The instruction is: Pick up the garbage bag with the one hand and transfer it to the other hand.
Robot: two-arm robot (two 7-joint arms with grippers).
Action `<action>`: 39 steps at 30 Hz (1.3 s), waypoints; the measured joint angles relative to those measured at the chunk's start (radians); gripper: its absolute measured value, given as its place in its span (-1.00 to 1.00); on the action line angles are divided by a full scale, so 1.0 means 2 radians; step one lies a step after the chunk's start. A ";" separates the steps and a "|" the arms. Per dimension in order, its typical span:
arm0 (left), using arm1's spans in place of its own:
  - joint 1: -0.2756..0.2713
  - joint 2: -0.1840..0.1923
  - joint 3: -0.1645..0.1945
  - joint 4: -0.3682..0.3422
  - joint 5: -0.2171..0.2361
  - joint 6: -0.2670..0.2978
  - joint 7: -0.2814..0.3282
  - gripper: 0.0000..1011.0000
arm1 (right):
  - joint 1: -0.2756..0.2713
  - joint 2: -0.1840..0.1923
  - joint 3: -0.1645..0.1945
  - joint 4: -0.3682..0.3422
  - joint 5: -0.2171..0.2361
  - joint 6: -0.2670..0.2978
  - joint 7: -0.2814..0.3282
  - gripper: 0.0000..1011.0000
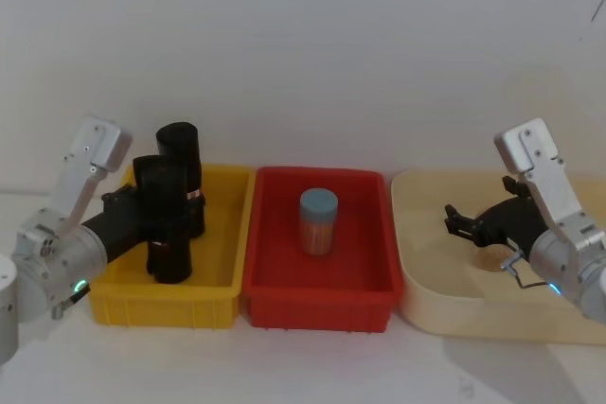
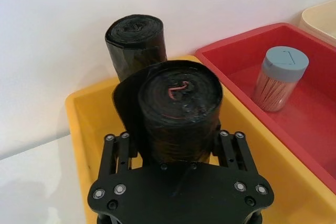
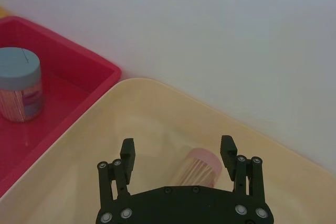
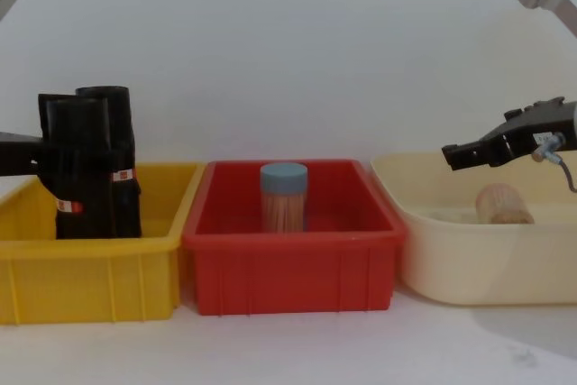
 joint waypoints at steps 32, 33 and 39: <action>-0.036 0.002 -0.007 -0.049 -0.003 0.029 -0.020 -0.12 | 0.000 0.000 0.000 0.000 0.000 0.000 0.000 0.98; -0.039 0.002 -0.006 -0.049 -0.003 0.030 -0.022 -0.12 | 0.000 0.000 0.000 0.000 0.000 0.000 0.000 0.98; -0.078 -0.002 0.014 -0.028 0.004 0.029 -0.044 -0.12 | 0.000 0.000 0.000 0.000 0.000 0.000 0.000 0.98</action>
